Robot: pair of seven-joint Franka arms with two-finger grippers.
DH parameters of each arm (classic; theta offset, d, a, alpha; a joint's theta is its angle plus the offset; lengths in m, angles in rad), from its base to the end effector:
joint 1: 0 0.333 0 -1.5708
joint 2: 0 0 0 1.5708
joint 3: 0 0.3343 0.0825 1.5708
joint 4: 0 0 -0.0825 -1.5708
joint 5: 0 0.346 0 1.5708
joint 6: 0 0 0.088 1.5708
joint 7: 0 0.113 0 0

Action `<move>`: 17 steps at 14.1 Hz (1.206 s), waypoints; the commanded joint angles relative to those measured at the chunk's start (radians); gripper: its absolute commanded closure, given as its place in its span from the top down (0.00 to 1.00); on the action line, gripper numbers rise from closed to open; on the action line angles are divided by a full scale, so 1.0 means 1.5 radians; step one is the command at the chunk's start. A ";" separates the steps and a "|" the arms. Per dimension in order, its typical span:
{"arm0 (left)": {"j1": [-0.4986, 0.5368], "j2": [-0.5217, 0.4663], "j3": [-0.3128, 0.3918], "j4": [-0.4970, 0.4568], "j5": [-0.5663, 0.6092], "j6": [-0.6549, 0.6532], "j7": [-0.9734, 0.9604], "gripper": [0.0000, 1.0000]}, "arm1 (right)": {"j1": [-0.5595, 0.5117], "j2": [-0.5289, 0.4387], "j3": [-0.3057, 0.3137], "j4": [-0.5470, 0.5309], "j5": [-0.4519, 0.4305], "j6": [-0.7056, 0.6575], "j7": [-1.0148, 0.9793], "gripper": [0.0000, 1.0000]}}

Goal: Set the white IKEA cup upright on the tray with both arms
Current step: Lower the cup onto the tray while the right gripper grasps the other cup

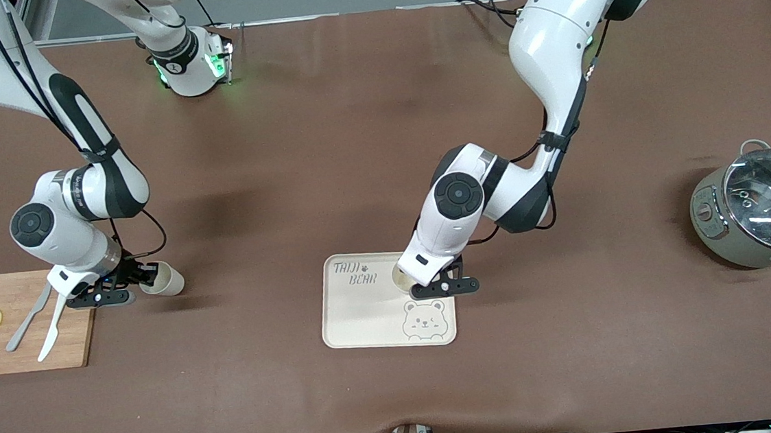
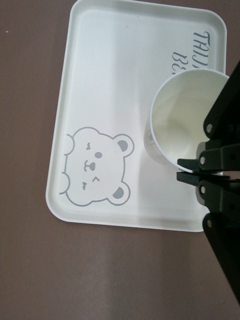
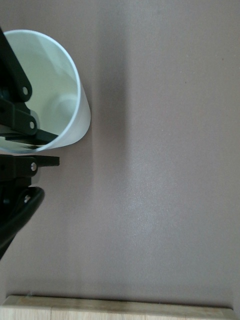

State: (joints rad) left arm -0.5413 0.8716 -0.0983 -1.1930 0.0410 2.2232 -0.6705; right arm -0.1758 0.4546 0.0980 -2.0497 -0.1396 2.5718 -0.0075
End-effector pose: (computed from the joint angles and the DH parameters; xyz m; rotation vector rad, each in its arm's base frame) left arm 0.6226 -0.4316 0.2978 3.0077 0.0746 0.1595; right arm 0.5867 -0.0467 0.2625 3.0995 0.0515 0.1084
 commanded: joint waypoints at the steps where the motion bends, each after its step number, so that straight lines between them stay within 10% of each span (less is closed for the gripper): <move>1: -0.016 0.012 0.015 0.006 0.000 0.018 -0.014 0.00 | 0.002 0.005 0.001 0.006 -0.011 0.004 0.000 0.00; 17: -0.026 0.048 0.023 0.003 0.002 0.085 -0.015 0.00 | -0.001 -0.013 0.004 0.019 -0.009 -0.042 0.003 0.00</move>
State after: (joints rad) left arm -0.5597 0.9379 -0.0871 -1.1943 0.0410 2.3327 -0.6705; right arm -0.1743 0.4496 0.1044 -2.0383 -0.1394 2.5554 -0.0074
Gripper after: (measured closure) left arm 0.952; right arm 0.956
